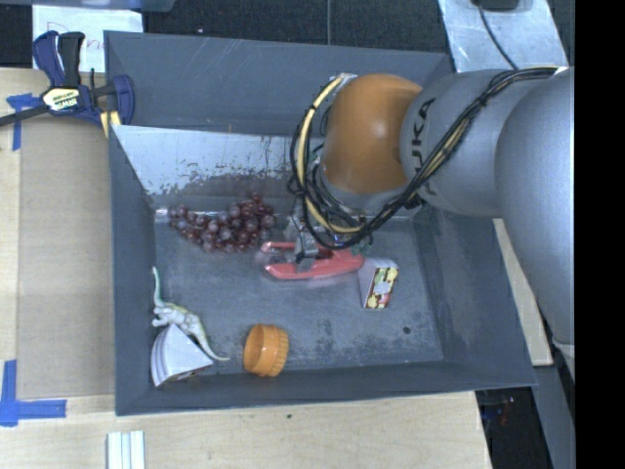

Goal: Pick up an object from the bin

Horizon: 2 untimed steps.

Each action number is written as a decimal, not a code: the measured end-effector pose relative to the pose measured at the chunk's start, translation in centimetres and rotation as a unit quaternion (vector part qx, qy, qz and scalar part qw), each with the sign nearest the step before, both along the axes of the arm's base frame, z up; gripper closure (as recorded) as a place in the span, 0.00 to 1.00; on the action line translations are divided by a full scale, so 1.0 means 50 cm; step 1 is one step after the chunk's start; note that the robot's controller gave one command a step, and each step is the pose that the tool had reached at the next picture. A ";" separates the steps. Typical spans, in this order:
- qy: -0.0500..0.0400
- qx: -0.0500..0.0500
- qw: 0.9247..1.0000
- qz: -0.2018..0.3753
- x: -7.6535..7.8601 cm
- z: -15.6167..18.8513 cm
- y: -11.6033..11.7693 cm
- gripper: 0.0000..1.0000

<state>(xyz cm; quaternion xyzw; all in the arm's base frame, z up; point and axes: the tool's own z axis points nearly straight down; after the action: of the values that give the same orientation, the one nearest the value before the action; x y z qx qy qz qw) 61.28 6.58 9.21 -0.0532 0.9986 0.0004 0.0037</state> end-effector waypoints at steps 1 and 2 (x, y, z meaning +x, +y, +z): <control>0.003 -0.001 0.998 -0.065 -0.020 0.098 0.000 1.00; 0.005 -0.001 0.999 -0.040 -0.135 0.245 -0.025 1.00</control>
Offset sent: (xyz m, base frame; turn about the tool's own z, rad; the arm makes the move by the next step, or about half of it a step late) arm -0.0661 -0.0128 0.1243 0.0777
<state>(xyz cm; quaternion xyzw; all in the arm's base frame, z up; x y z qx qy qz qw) 54.53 5.33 21.44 -0.0137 0.9999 -0.0003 -0.0011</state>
